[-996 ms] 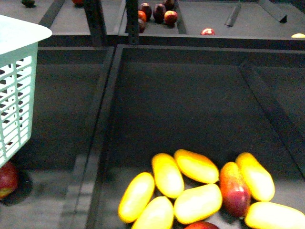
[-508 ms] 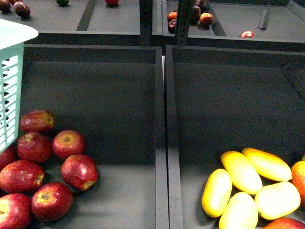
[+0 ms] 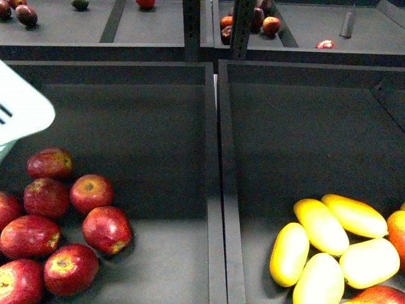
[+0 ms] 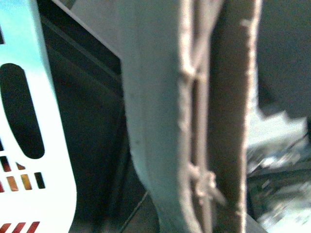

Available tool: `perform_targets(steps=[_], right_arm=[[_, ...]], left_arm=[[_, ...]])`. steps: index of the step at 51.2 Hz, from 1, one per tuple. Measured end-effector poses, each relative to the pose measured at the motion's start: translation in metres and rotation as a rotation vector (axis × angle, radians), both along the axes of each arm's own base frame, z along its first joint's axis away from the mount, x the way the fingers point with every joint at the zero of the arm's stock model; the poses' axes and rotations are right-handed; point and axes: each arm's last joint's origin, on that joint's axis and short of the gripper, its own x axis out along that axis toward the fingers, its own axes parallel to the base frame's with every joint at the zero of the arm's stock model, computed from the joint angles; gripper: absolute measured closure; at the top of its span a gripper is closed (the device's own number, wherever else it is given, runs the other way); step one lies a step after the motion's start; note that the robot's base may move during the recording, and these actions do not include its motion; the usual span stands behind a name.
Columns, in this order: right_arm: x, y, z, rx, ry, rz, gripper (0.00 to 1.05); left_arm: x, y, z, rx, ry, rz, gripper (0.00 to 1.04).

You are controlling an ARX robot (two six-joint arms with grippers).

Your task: Pick mango and avocado into basket

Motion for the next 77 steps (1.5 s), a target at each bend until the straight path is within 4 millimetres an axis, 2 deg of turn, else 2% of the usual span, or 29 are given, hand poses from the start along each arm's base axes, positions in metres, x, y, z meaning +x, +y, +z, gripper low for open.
perform_targets(steps=[4,7,14,23,31,38,48,58,71,77], right_arm=[[0.0,0.0,0.0,0.0,0.0,0.0,0.08],[0.0,0.0,0.0,0.0,0.0,0.0,0.08],[0.0,0.0,0.0,0.0,0.0,0.0,0.08],[0.0,0.0,0.0,0.0,0.0,0.0,0.08],[0.0,0.0,0.0,0.0,0.0,0.0,0.08],[0.0,0.0,0.0,0.0,0.0,0.0,0.08],[0.0,0.0,0.0,0.0,0.0,0.0,0.08],[0.0,0.0,0.0,0.0,0.0,0.0,0.08],[0.0,0.0,0.0,0.003,-0.002,-0.003,0.08],[0.005,-0.005,0.005,0.142,-0.045,-0.177,0.08]], left_arm=[[0.017,-0.008,-0.004,0.286,0.024,-0.196,0.98],[0.029,-0.016,-0.003,0.359,0.024,-0.327,0.98],[0.048,-0.033,-0.004,0.274,0.082,-0.495,0.98],[0.068,-0.063,-0.029,0.023,0.234,-0.588,0.98],[0.065,-0.094,-0.03,-0.036,0.234,-0.702,0.98],[0.06,-0.107,-0.032,-0.044,0.221,-0.774,0.98],[0.054,-0.111,-0.037,-0.052,0.247,-0.797,0.98],[0.052,-0.105,-0.038,-0.023,0.271,-0.741,0.98],[0.052,-0.106,-0.037,-0.021,0.265,-0.756,0.98],[0.052,-0.106,-0.037,-0.022,0.265,-0.757,0.98]])
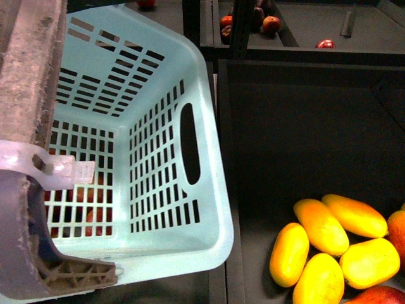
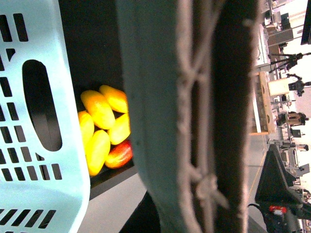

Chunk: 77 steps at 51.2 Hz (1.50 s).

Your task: Pick mango and avocado into basket

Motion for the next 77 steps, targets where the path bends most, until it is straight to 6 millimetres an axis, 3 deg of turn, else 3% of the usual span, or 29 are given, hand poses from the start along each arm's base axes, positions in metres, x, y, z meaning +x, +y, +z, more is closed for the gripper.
perform_targets(steps=[11,17,21,25,35,44,63,77], right_arm=[[0.036,-0.025,0.021,0.033,0.065,-0.059,0.08],[0.077,-0.041,0.024,-0.002,0.24,-0.003,0.08],[0.108,-0.054,0.0,-0.053,0.424,0.099,0.08],[0.122,-0.065,-0.027,-0.061,0.552,0.181,0.08],[0.136,-0.074,-0.081,-0.081,0.709,0.345,0.08],[0.145,-0.06,-0.135,-0.076,0.785,0.493,0.08],[0.175,-0.02,-0.186,-0.124,0.816,0.659,0.08],[0.195,-0.004,-0.228,-0.138,0.852,0.707,0.08]], left_arm=[[0.0,0.0,0.0,0.006,-0.004,0.007,0.98],[0.0,0.0,0.0,0.005,-0.003,0.007,0.98],[0.0,0.0,0.0,0.004,-0.003,0.004,0.98],[0.0,0.0,0.0,0.003,-0.003,0.003,0.98],[0.0,0.0,0.0,0.005,-0.004,0.005,0.98],[0.0,0.0,0.0,0.004,-0.003,0.004,0.98],[0.0,0.0,0.0,0.005,-0.003,0.005,0.98],[0.0,0.0,0.0,0.004,-0.003,0.004,0.98]])
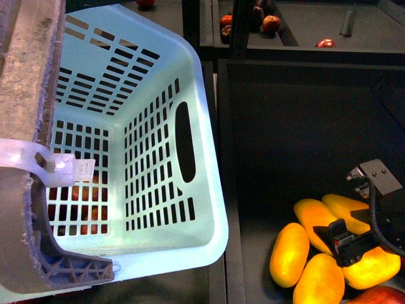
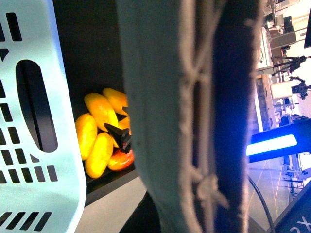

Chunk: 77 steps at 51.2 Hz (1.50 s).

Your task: Pick mango and avocado into basket

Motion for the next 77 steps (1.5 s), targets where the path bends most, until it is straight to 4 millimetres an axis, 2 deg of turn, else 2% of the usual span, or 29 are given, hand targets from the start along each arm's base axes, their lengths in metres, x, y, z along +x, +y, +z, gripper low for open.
perform_targets(steps=[17,31,49,51,58,61,69,77], right_arm=[[0.023,0.003,-0.024,-0.023,-0.026,-0.022,0.08],[0.021,0.004,-0.041,-0.024,0.004,-0.026,0.08],[0.025,0.009,-0.043,-0.021,0.005,-0.034,0.08],[0.025,0.011,-0.043,-0.021,0.006,-0.034,0.11],[0.026,0.012,-0.043,-0.015,0.006,-0.034,0.35],[0.026,0.012,-0.043,-0.011,0.004,-0.039,0.41],[0.023,0.009,-0.038,-0.003,-0.007,-0.056,0.44],[0.016,-0.003,-0.02,0.009,-0.037,-0.09,0.45]], left_arm=[[0.0,0.0,0.0,0.0,0.0,0.001,0.98],[0.0,0.0,0.0,0.0,0.0,0.0,0.98],[0.0,0.0,0.0,0.0,0.0,0.0,0.98],[0.0,0.0,0.0,0.0,0.0,0.0,0.98],[0.0,0.0,0.0,0.0,0.0,0.0,0.98],[0.0,0.0,0.0,0.0,0.0,0.0,0.98],[0.0,0.0,0.0,0.0,0.0,0.0,0.98],[0.0,0.0,0.0,0.0,0.0,0.0,0.98]])
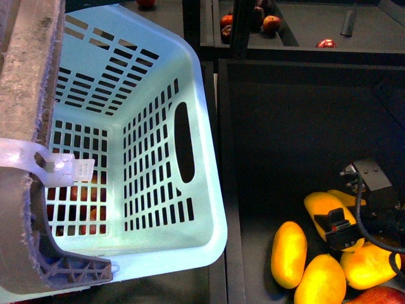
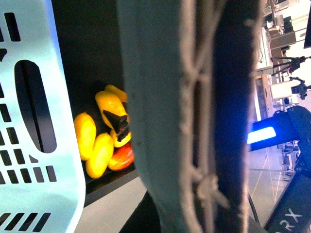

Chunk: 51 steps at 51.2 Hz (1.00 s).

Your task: Pick mango and avocado into basket

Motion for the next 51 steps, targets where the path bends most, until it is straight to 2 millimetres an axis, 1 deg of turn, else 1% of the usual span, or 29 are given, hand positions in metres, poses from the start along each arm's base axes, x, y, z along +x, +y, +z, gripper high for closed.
perform_targets(steps=[7,12,14,22,30,32,34,37,39,40,43,45,48,51], right_arm=[[-0.003,-0.016,0.021,0.038,-0.012,-0.05,0.45],[0.002,-0.026,0.046,0.097,-0.041,-0.094,0.45],[0.002,-0.027,0.053,0.109,-0.05,-0.102,0.45],[0.007,-0.028,0.093,0.18,-0.107,-0.12,0.45],[0.01,-0.022,0.13,0.23,-0.155,-0.121,0.45],[0.012,-0.016,0.148,0.255,-0.176,-0.117,0.45],[0.012,-0.011,0.159,0.269,-0.191,-0.11,0.45],[0.013,-0.005,0.17,0.281,-0.205,-0.099,0.45],[0.012,0.004,0.184,0.3,-0.22,-0.084,0.45],[0.012,0.007,0.188,0.307,-0.222,-0.081,0.45],[0.011,0.021,0.203,0.325,-0.238,-0.055,0.45],[0.01,0.026,0.209,0.333,-0.243,-0.045,0.45],[0.009,0.046,0.225,0.352,-0.257,-0.005,0.45],[0.009,0.061,0.234,0.366,-0.261,0.022,0.45]], left_arm=[[0.0,0.0,0.0,0.0,0.0,0.0,0.98],[0.0,0.0,0.0,0.0,0.0,0.0,0.98],[0.0,0.0,0.0,0.0,0.0,0.0,0.98],[0.0,0.0,0.0,0.0,0.0,0.0,0.98],[0.0,0.0,0.0,0.0,0.0,0.0,0.98],[0.0,0.0,0.0,0.0,0.0,0.0,0.98],[0.0,0.0,0.0,0.0,0.0,0.0,0.98],[0.0,0.0,0.0,0.0,0.0,0.001,0.98],[0.0,0.0,0.0,0.001,0.0,0.001,0.98],[0.0,0.0,0.0,0.0,0.0,0.0,0.98],[0.0,0.0,0.0,0.0,0.0,0.0,0.98],[0.0,0.0,0.0,0.0,0.0,0.0,0.98],[0.0,0.0,0.0,0.0,0.0,0.0,0.98],[0.0,0.0,0.0,0.0,0.0,0.0,0.98]])
